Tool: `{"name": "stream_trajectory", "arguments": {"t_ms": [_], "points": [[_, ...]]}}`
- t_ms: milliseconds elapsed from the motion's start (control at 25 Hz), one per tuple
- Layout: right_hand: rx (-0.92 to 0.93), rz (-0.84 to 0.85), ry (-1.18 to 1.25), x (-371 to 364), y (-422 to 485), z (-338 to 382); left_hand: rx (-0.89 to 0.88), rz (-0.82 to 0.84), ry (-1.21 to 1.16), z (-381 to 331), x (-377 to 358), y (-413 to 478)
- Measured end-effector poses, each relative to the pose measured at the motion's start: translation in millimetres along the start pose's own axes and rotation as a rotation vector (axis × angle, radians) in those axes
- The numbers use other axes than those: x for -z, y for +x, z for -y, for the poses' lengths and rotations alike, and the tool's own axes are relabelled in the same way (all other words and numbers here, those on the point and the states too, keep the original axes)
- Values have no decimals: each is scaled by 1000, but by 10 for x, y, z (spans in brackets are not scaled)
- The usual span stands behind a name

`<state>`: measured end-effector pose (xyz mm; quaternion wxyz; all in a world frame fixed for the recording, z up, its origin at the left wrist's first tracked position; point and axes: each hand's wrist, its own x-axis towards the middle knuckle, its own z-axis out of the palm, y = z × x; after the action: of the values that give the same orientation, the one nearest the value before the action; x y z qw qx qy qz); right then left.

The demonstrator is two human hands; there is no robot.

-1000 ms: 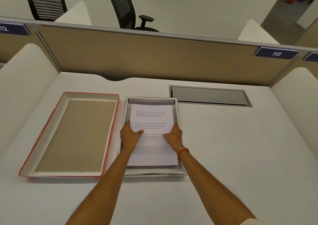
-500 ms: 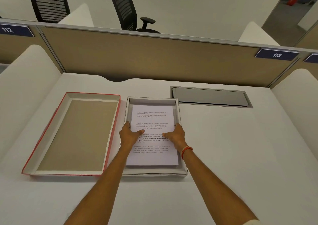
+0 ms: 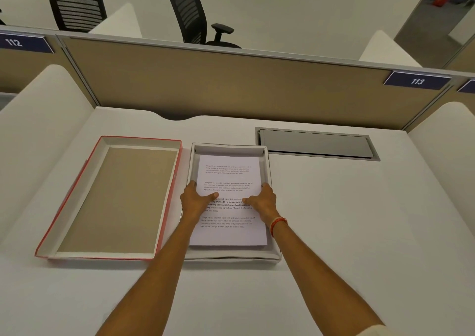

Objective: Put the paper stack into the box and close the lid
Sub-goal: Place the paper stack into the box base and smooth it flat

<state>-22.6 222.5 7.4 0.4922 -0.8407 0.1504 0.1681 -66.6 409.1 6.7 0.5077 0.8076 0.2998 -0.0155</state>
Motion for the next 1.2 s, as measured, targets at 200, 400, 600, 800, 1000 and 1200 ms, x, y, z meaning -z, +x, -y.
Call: {"name": "stream_trajectory", "arguments": {"t_ms": [200, 400, 600, 800, 1000, 1200], "points": [[8, -3, 4, -14, -29, 2, 1, -4, -3, -11, 9, -20], [19, 3, -4, -5, -47, -2, 1, 8, 11, -21, 5, -42], [36, 60, -32, 98, -35, 2, -28, 69, 148, -145, 107, -52], [194, 45, -126, 213, 65, 233, 180, 186, -285, -484, 253, -400], [353, 95, -264, 296, 305, 551, 732, 545, -865, -475, 349, -823], [452, 232, -473, 236, 533, 738, 847, 561, -1094, -274, 248, -999]]}}
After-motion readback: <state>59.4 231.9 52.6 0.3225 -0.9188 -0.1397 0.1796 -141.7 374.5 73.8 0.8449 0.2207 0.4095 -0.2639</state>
